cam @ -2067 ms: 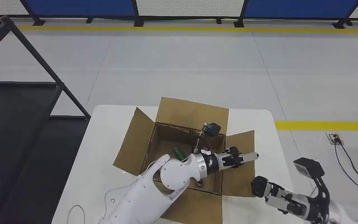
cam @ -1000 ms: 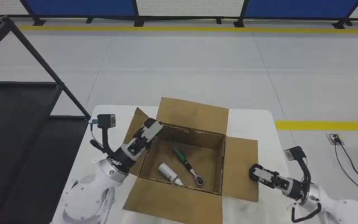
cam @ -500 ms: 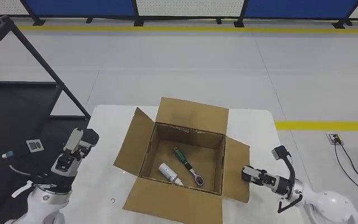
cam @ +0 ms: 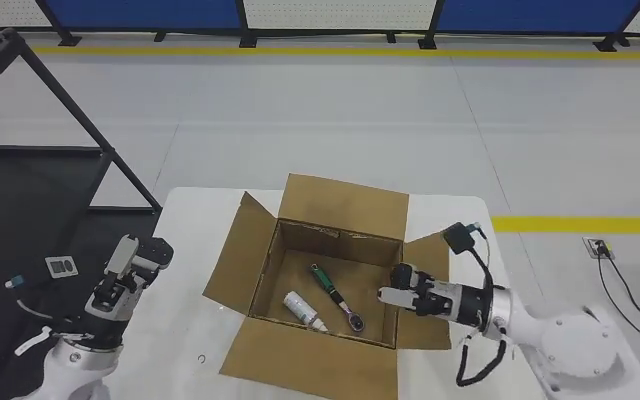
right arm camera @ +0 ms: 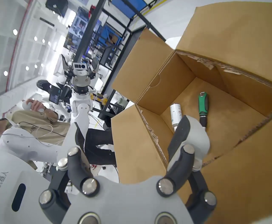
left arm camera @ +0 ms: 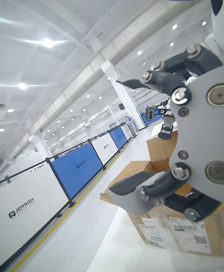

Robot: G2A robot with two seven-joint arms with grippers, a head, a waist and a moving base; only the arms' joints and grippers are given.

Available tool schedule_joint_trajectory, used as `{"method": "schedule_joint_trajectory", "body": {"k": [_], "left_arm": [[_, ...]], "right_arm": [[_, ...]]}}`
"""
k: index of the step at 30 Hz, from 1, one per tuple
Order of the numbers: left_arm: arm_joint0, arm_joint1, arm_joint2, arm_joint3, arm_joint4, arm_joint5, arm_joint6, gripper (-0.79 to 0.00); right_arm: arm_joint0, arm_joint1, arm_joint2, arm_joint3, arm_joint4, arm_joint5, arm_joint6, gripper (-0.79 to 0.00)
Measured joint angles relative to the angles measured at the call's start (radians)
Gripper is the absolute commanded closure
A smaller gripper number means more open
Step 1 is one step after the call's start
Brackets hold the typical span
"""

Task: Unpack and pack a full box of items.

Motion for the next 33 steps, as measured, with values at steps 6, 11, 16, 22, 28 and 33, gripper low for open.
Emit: {"method": "schedule_joint_trajectory", "body": {"k": [6,11,16,22,28,33], "left_arm": [[0.000,0.000,0.000,0.000,0.000,0.000,0.000,-0.785],[0.000,0.000,0.000,0.000,0.000,0.000,0.000,-0.785],[0.000,0.000,0.000,0.000,0.000,0.000,0.000,-0.785],[0.000,0.000,0.000,0.000,0.000,0.001,0.001,-0.785],[-0.043,0.011,-0.028,0.045,-0.010,0.045,-0.040,-0.785],[-0.072,0.025,-0.092,0.103,-0.055,0.064,-0.121,-0.785]], "right_arm": [[0.251,-0.039,-0.257,0.106,-0.191,0.116,-0.004,-0.785],[0.323,-0.054,-0.327,0.156,-0.214,0.158,-0.021,-0.785],[0.320,-0.054,-0.325,0.154,-0.213,0.157,-0.020,-0.785],[0.319,-0.054,-0.336,0.149,-0.227,0.161,-0.024,-0.785],[0.470,-0.096,-0.542,0.162,-0.466,0.203,0.089,-0.785],[0.654,-0.177,-0.755,0.301,-0.603,0.272,0.167,-0.785]]}}
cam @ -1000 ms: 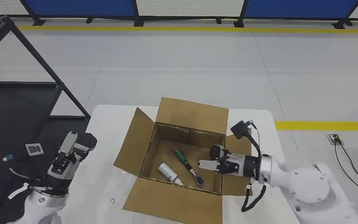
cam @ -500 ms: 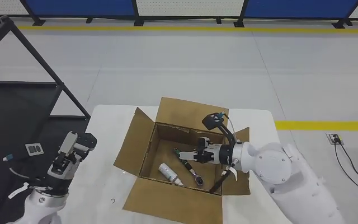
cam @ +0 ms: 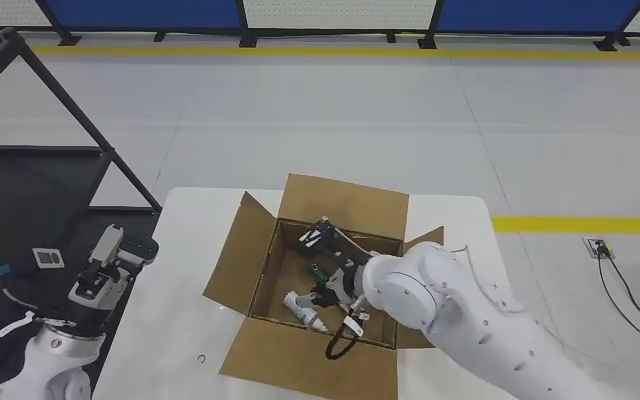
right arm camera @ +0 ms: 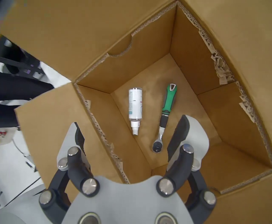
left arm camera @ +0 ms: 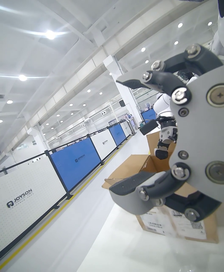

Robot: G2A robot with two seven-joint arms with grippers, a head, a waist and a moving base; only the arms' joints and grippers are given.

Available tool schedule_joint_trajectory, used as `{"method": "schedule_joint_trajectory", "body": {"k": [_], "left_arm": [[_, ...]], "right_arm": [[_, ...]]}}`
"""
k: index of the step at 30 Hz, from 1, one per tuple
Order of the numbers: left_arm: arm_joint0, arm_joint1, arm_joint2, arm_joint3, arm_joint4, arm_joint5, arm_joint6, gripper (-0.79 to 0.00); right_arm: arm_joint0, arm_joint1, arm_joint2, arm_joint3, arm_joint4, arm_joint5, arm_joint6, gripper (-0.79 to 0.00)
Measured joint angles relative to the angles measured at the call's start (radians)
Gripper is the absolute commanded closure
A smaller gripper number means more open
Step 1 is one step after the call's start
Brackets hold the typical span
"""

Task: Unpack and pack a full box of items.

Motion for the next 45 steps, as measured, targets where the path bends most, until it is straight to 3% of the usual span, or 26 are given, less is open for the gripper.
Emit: {"method": "schedule_joint_trajectory", "body": {"k": [4,10,20,24,34,36,42,43,45], "left_arm": [[-0.014,0.012,-0.051,0.039,-0.036,0.009,-0.061,-0.785],[-0.042,0.026,-0.075,0.078,-0.077,0.040,-0.143,-0.785],[-0.042,0.026,-0.075,0.078,-0.076,0.040,-0.140,-0.785],[-0.034,0.025,-0.068,0.070,-0.081,0.041,-0.118,-0.785],[0.013,0.029,-0.058,0.029,-0.079,0.033,-0.040,-0.785],[0.017,0.030,-0.052,0.026,-0.077,0.032,-0.033,-0.785],[0.024,0.033,-0.034,0.011,-0.069,0.029,-0.008,-0.785],[0.024,0.033,-0.032,0.010,-0.067,0.028,-0.005,-0.785],[0.024,0.035,-0.028,0.009,-0.065,0.026,0.003,-0.785]], "right_arm": [[0.103,-0.078,-0.132,0.114,-0.043,0.052,0.013,-0.785],[0.200,-0.205,-0.252,0.296,0.014,0.040,0.022,-0.785],[0.202,-0.211,-0.253,0.308,0.021,0.038,0.021,-0.785],[0.171,-0.219,-0.249,0.352,0.027,-0.042,-0.045,-0.785],[0.191,-0.329,-0.316,0.579,-0.016,-0.098,-0.070,-0.785],[0.193,-0.346,-0.318,0.616,-0.009,-0.115,-0.068,-0.665],[0.193,-0.388,-0.319,0.720,0.003,-0.170,-0.059,-0.459],[0.191,-0.393,-0.318,0.733,0.002,-0.174,-0.062,-0.391],[0.187,-0.404,-0.317,0.761,-0.002,-0.180,-0.068,-0.363]]}}
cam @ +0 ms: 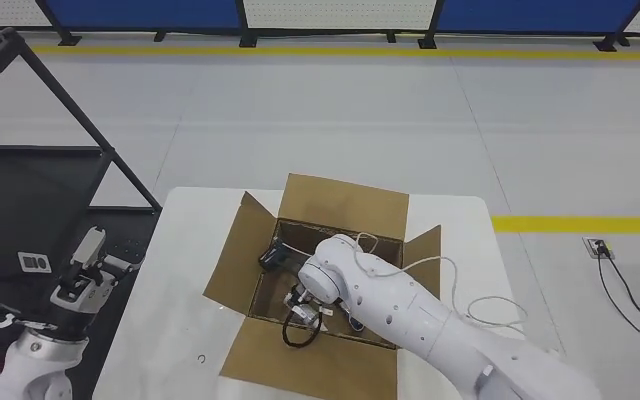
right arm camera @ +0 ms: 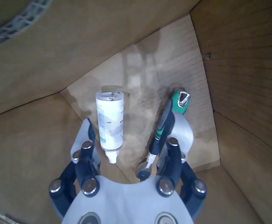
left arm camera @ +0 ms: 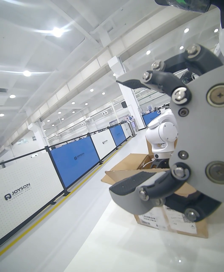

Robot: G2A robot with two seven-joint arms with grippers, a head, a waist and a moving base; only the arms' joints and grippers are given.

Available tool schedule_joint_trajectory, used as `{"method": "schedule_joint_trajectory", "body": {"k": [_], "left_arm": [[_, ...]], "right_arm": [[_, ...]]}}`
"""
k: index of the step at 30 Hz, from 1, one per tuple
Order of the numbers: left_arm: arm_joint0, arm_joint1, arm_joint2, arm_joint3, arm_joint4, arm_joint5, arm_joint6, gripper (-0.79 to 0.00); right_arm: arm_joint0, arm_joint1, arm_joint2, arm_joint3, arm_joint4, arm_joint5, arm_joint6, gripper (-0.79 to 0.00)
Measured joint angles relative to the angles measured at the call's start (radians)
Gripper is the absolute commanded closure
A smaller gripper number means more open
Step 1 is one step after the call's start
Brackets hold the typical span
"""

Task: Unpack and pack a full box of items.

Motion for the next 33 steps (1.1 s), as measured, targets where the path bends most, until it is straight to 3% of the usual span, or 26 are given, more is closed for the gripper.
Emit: {"method": "schedule_joint_trajectory", "body": {"k": [16,25,33], "left_arm": [[0.004,0.008,0.020,-0.003,-0.001,-0.010,0.053,-0.785],[0.016,0.012,0.024,-0.011,-0.001,-0.019,0.078,-0.785],[0.024,0.015,0.028,-0.021,-0.002,-0.023,0.086,-0.785]], "right_arm": [[-0.024,-0.043,0.034,0.098,-0.019,-0.082,0.002,-0.385],[-0.027,-0.057,0.054,0.128,-0.048,-0.110,0.009,-0.336],[-0.025,-0.049,0.081,0.108,-0.087,-0.106,0.053,-0.419]]}}
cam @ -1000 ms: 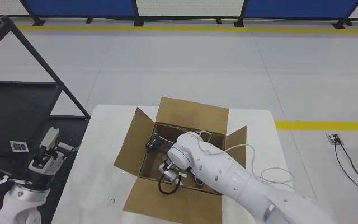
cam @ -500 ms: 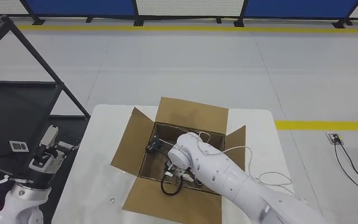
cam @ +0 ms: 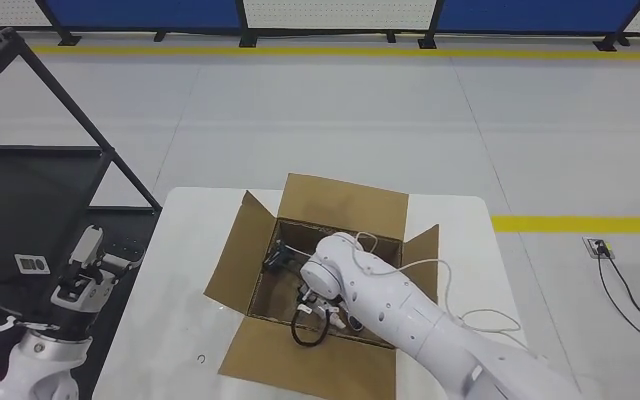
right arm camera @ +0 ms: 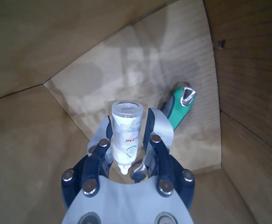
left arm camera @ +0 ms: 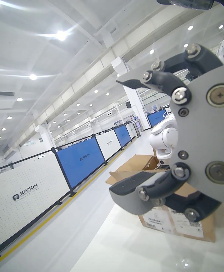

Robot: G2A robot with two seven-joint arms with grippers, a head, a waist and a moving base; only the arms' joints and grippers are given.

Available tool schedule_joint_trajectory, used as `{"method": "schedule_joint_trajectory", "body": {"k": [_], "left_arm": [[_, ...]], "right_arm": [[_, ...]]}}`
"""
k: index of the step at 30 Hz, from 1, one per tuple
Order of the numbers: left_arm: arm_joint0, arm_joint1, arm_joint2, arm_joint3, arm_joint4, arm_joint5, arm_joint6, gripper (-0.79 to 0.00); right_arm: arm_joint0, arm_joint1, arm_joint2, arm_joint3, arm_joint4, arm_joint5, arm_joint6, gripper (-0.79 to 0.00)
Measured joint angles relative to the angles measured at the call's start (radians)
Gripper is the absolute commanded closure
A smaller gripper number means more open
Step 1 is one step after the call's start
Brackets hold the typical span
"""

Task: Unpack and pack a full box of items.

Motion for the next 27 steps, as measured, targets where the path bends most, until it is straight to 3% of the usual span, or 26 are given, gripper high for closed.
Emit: {"method": "schedule_joint_trajectory", "body": {"k": [2,5,10,20,21,24,25,26,27], "left_arm": [[0.000,0.001,0.002,-0.002,0.001,-0.001,0.002,-0.785],[0.001,0.002,0.004,-0.004,0.001,-0.003,0.005,-0.785],[0.002,0.005,0.006,-0.005,0.003,-0.005,0.009,-0.785],[0.006,0.009,0.011,-0.011,0.010,-0.008,0.019,-0.785],[0.007,0.009,0.011,-0.012,0.011,-0.008,0.020,-0.785],[0.010,0.010,0.012,-0.016,0.013,-0.008,0.025,-0.785],[0.012,0.011,0.010,-0.018,0.014,-0.008,0.026,-0.785],[0.014,0.011,0.009,-0.019,0.014,-0.009,0.028,-0.785],[0.015,0.011,0.008,-0.020,0.014,-0.010,0.029,-0.785]], "right_arm": [[-0.005,0.005,0.010,-0.002,-0.006,-0.001,0.014,-0.520],[-0.015,0.013,0.023,-0.006,-0.011,-0.011,0.035,-0.557],[-0.034,0.022,0.043,-0.009,-0.018,-0.028,0.045,-0.465],[-0.064,0.034,0.079,-0.009,-0.036,-0.054,0.046,-0.440],[-0.066,0.034,0.081,-0.007,-0.038,-0.056,0.046,-0.422],[-0.072,0.033,0.088,0.004,-0.041,-0.066,0.040,-0.206],[-0.073,0.032,0.091,0.011,-0.040,-0.070,0.037,-0.062],[-0.073,0.031,0.093,0.015,-0.040,-0.074,0.034,0.000],[-0.073,0.030,0.095,0.017,-0.041,-0.076,0.033,0.000]]}}
